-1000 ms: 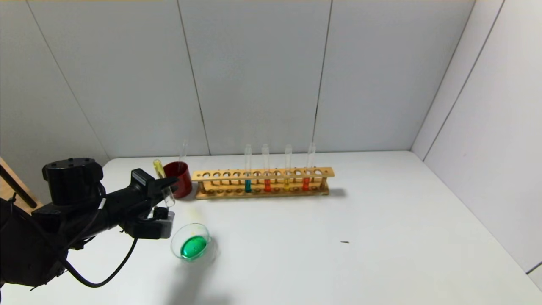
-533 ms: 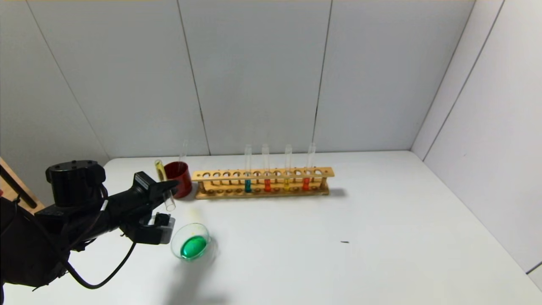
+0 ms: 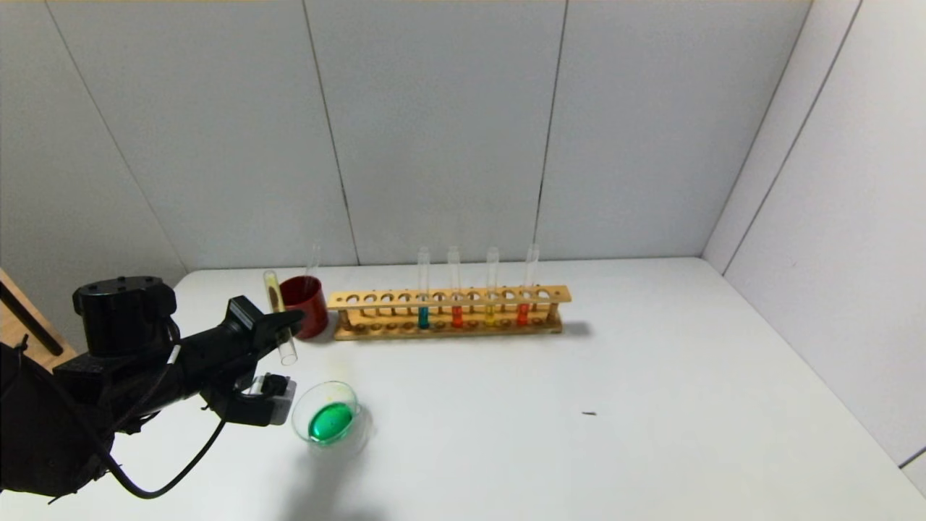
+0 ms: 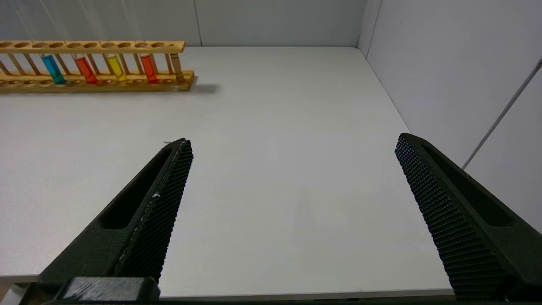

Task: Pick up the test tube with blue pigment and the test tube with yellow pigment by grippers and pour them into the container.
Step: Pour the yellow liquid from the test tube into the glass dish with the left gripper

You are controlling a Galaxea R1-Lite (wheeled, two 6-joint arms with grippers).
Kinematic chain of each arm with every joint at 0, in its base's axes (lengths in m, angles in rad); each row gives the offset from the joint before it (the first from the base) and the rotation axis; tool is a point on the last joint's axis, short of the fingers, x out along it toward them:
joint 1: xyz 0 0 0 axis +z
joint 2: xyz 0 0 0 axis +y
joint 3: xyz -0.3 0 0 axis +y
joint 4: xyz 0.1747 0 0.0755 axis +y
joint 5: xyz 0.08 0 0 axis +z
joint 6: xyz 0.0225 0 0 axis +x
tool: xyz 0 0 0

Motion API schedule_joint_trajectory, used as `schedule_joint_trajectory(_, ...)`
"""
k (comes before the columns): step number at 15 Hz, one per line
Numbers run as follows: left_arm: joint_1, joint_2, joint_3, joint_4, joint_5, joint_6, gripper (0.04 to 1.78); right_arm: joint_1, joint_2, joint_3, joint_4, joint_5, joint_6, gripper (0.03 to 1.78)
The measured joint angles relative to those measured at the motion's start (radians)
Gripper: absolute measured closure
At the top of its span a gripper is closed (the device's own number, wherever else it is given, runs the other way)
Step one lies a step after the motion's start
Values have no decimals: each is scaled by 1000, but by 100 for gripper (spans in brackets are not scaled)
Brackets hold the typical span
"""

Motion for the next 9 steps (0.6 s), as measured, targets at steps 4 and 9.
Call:
schedule_joint_trajectory(4, 0, -5, -8, -1, 5, 48, 148, 0, 0, 0, 0, 0, 0, 6)
schedule_joint_trajectory(9, -3, -15, -9, -1, 9, 90, 148, 0, 0, 0, 0, 0, 0, 6)
